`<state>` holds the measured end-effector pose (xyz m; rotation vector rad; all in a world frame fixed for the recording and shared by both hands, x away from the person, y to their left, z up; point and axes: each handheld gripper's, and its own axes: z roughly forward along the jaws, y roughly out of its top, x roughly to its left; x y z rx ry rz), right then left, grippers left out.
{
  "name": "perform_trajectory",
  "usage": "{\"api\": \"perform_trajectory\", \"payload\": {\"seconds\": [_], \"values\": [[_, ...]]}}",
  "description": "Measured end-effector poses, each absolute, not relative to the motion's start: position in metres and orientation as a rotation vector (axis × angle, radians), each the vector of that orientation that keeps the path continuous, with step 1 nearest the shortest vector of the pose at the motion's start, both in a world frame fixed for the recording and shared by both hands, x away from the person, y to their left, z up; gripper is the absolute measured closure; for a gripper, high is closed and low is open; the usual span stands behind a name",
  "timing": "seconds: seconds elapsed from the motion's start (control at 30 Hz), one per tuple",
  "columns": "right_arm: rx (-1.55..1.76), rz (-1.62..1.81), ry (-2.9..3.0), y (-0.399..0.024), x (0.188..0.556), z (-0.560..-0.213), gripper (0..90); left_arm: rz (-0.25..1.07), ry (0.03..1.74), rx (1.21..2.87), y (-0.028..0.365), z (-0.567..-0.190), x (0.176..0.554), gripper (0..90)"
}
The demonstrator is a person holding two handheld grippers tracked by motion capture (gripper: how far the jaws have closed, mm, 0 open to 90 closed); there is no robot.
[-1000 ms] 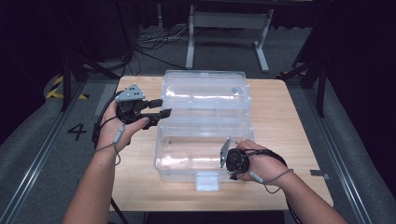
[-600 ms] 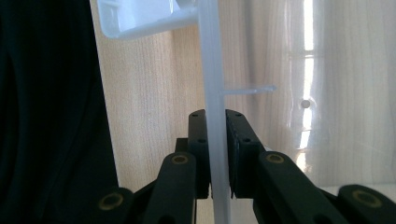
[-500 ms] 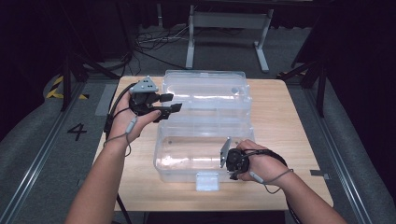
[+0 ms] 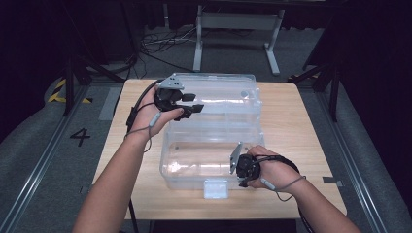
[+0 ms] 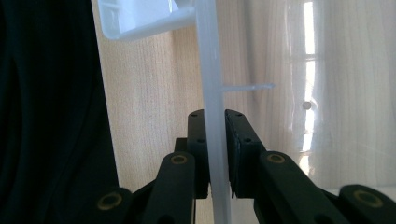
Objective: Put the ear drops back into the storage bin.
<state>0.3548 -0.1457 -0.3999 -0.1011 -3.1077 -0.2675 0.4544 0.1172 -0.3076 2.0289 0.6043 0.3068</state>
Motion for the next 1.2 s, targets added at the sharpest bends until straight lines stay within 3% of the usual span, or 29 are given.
{"api": "perform_trajectory", "payload": {"seconds": [0.27,0.7,1.2], "values": [[-0.11,-0.286,-3.096,-0.147,0.355,-0.401,81.2,0.265,0.551,2.089,0.101,-0.312,0.466,50.5],[-0.105,-0.288,-3.095,-0.148,0.356,-0.401,81.2,0.194,0.443,2.211,0.088,-0.314,0.478,66.1],[-0.105,-0.295,-3.091,-0.148,0.356,-0.403,81.1,0.162,0.468,2.257,0.081,-0.315,0.482,78.2]]}}
